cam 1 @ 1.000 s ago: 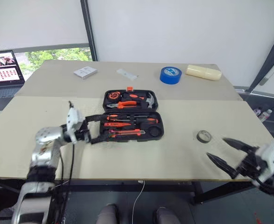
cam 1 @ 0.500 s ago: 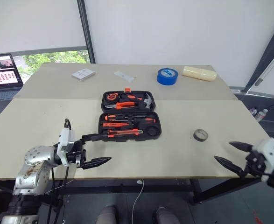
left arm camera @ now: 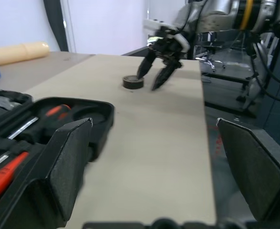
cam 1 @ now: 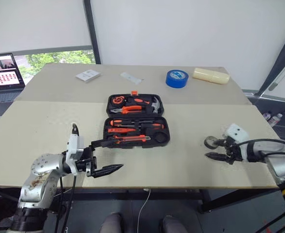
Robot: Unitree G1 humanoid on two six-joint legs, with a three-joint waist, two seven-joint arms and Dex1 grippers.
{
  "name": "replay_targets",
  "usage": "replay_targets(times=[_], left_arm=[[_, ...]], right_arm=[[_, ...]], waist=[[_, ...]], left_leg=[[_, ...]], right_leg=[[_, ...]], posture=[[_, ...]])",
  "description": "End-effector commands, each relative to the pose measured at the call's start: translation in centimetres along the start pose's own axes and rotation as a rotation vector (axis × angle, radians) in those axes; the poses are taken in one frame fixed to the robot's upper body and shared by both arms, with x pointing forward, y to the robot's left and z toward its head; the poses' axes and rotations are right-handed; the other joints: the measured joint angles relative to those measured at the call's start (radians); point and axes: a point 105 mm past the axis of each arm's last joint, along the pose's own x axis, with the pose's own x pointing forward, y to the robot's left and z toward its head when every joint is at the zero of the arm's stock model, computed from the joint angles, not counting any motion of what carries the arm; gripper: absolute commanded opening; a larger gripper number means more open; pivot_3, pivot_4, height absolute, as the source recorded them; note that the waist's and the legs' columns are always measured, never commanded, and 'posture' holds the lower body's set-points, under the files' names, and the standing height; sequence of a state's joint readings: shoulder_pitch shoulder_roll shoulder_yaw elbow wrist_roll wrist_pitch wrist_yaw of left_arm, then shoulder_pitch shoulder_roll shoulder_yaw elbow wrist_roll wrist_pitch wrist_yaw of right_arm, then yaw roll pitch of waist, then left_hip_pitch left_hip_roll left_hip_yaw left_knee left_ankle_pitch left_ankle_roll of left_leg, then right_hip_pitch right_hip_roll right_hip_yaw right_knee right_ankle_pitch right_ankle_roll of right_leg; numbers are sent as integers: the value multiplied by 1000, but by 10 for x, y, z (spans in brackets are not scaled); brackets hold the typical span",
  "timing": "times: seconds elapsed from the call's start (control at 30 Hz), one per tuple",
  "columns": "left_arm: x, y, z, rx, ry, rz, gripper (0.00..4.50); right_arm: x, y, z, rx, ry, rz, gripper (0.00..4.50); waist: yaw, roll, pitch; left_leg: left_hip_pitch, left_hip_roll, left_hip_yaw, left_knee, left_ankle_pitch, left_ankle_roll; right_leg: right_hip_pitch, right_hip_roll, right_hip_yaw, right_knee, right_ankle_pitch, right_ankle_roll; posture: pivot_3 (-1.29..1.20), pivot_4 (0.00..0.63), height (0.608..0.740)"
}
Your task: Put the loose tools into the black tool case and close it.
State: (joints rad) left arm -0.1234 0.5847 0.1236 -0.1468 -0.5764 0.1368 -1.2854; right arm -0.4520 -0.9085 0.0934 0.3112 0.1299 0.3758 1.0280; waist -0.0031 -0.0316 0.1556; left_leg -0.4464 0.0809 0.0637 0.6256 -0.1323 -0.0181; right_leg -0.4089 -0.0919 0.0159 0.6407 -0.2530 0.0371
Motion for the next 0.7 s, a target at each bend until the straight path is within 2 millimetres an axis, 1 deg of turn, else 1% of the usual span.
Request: replay_targets(times=[0.03, 0.17, 0.2, 0.23, 0.3, 0.37, 0.43, 0.5, 0.57, 0.6, 0.7], left_arm=[[-1, 0, 9, 34, -21, 11, 4500], [-2, 2, 9, 36, -22, 28, 4500], [-2, 3, 9, 36, -24, 34, 4500], [-3, 4, 9, 36, -26, 42, 4500], [-5, 6, 10, 35, -30, 64, 4500], [-7, 9, 10, 32, -35, 92, 4500], [-10, 12, 10, 29, -40, 123, 4500], [-13, 15, 10, 25, -44, 154, 4500], [-15, 15, 9, 21, -45, 177, 4500], [-16, 15, 8, 19, -44, 184, 4500], [-16, 13, 6, 15, -42, 195, 4500]], right_arm=[[-3, -11, 9, -61, 6, -16, 2059], [-1, -16, 15, -87, -3, -12, 670], [0, -17, 18, -99, -11, -5, 223], [1, -17, 22, -110, -24, 4, 73], [3, -10, 40, -137, -93, 64, 73], [7, 5, 66, -154, -182, 164, 73], [12, 15, 92, -186, -242, 221, 73], [17, 23, 118, -195, -303, 261, 73], [23, 33, 142, -200, -341, 310, 73], [26, 38, 150, -204, -341, 332, 73], [37, 49, 160, -216, -293, 378, 73]], waist=[[0, 0, 0], [-1, 0, 0], [-2, 0, 0], [-2, 0, 0], [-5, 0, 0], [-10, 0, 0], [-17, 1, 1], [-18, 1, 1], [-18, 1, 1], [-16, 1, 1], [-8, 2, 1]], left_leg=[[0, 0, 0, 0, 0, 0], [0, 0, 0, 0, 0, 0], [0, 0, 0, 0, 0, 0], [0, 0, 0, 0, 0, 0], [0, 0, 0, 0, 0, 0], [0, 1, 0, 0, 0, 0], [0, 1, 0, 0, 0, 0], [0, 2, 0, -1, 0, 0], [0, 2, 0, -1, 0, 0], [-1, 2, 1, -1, 0, 0], [-5, 2, 1, -1, 0, 0]], right_leg=[[0, 0, 0, 0, -1, 1], [0, 0, 0, 0, -1, 1], [0, 0, 0, 0, -1, 1], [0, 0, 0, 0, -1, 1], [0, 0, 0, 0, -1, 1], [0, 0, 0, 0, -1, 1], [-1, 1, 0, 1, 0, 2], [-2, 2, 0, 2, 3, 6], [-3, 2, 0, 3, 3, 6], [-5, 2, 0, 3, 5, 3], [-10, 2, 0, 4, 7, -1]], posture=[[0, 150, 740], [0, 150, 740], [0, 150, 740], [0, 150, 740], [0, 150, 740], [0, 150, 740], [0, 150, 740], [0, 150, 740], [0, 150, 740], [0, 150, 740], [0, 150, 740]])
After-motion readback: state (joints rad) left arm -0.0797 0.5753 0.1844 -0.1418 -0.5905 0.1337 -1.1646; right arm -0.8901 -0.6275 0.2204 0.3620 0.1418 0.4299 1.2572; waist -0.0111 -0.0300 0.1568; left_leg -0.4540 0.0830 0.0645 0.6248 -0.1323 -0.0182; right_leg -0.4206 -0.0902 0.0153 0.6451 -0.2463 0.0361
